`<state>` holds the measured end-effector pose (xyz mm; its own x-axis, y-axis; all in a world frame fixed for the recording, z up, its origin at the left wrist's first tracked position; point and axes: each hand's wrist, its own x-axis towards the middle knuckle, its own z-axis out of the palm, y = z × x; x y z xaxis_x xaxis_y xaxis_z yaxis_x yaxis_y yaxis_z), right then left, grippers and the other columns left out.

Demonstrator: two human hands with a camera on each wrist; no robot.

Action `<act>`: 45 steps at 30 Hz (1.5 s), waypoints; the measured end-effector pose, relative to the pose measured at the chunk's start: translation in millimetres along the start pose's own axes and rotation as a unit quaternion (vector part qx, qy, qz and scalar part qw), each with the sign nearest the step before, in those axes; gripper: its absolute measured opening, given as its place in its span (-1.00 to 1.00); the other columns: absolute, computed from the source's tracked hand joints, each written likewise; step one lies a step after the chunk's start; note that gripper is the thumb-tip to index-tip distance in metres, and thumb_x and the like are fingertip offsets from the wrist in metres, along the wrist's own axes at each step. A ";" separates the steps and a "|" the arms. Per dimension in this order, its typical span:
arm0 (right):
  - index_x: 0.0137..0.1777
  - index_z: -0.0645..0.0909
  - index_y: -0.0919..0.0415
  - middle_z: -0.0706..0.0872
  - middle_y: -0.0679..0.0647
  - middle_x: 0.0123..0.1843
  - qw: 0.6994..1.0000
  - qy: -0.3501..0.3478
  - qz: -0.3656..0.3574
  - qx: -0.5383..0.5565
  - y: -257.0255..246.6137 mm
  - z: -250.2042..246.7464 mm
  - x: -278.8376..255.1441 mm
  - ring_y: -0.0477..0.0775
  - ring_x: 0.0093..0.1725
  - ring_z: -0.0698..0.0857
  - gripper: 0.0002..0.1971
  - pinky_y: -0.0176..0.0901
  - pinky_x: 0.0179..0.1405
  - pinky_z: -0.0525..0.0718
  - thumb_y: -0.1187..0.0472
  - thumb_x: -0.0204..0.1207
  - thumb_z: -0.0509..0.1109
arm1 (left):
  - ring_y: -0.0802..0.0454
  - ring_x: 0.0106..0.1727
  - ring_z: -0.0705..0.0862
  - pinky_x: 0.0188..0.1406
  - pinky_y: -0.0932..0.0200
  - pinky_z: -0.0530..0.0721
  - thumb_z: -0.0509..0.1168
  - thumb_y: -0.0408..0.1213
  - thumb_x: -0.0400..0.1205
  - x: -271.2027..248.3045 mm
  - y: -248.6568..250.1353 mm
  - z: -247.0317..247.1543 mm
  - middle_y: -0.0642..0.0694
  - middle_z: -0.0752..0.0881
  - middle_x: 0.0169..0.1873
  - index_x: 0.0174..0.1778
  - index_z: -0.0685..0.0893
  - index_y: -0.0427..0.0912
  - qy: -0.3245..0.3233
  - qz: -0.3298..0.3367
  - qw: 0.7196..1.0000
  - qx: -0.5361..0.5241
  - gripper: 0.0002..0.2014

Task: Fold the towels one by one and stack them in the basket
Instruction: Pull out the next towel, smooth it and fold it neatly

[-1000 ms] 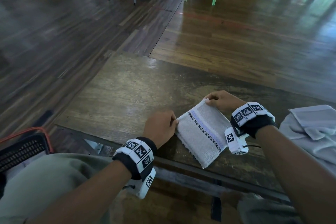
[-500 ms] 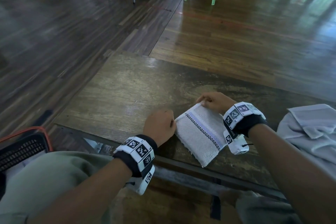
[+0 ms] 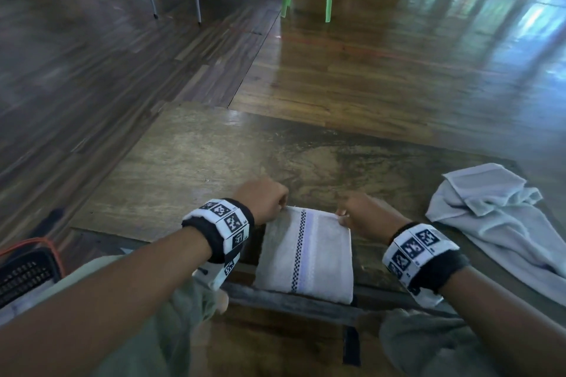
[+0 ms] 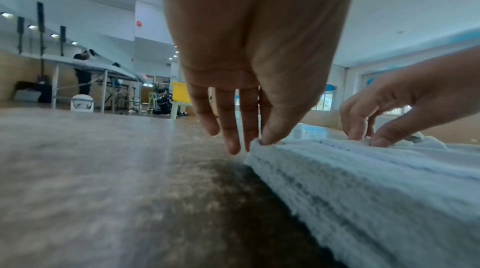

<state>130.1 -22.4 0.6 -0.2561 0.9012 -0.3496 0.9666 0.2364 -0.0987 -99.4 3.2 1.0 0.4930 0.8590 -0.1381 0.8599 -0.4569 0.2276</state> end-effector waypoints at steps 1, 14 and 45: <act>-0.22 0.66 0.16 0.53 -0.04 -0.16 1.000 0.017 0.001 0.007 0.5 1.7 -2.1 0.12 -0.13 0.61 -0.80 -0.09 -0.16 0.56 0.16 0.59 0.27 | -0.05 -0.03 0.66 -0.14 0.13 0.56 0.20 -0.25 0.60 -0.7 0.5 0.7 -0.06 0.71 -0.01 -0.04 0.67 -0.05 0.002 0.002 1.000 -0.010 -0.86; -0.24 0.58 -0.01 0.69 -0.15 -0.20 0.974 0.113 -0.047 0.191 13.8 10.0 -9.2 -0.14 -0.16 0.68 -0.87 -0.12 -0.08 0.70 0.25 0.47 0.38 | 0.03 -0.20 0.63 -0.25 0.15 0.53 0.25 -0.21 0.64 -4.5 -2.6 13.5 -0.05 0.72 -0.20 -0.12 0.64 -0.12 0.037 -0.004 0.997 -0.073 -0.89; 0.65 -0.26 0.08 -0.27 -0.03 0.69 0.980 0.101 0.130 0.116 -55.2 79.5 -60.5 0.04 0.67 -0.23 -0.32 0.10 0.63 -0.15 -0.22 0.65 -0.19 | 0.08 0.65 -0.26 0.58 -0.19 -0.22 -0.51 0.14 0.56 -66.4 46.9 83.0 -0.06 -0.15 0.66 0.65 -0.15 -0.13 0.054 -0.055 0.997 -0.029 -0.26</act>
<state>91.7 -118.8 -46.9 0.0274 0.9792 -0.2009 0.9657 -0.0779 -0.2479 -80.8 -94.4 -59.2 0.3756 0.9248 -0.0613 0.8975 -0.3464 0.2728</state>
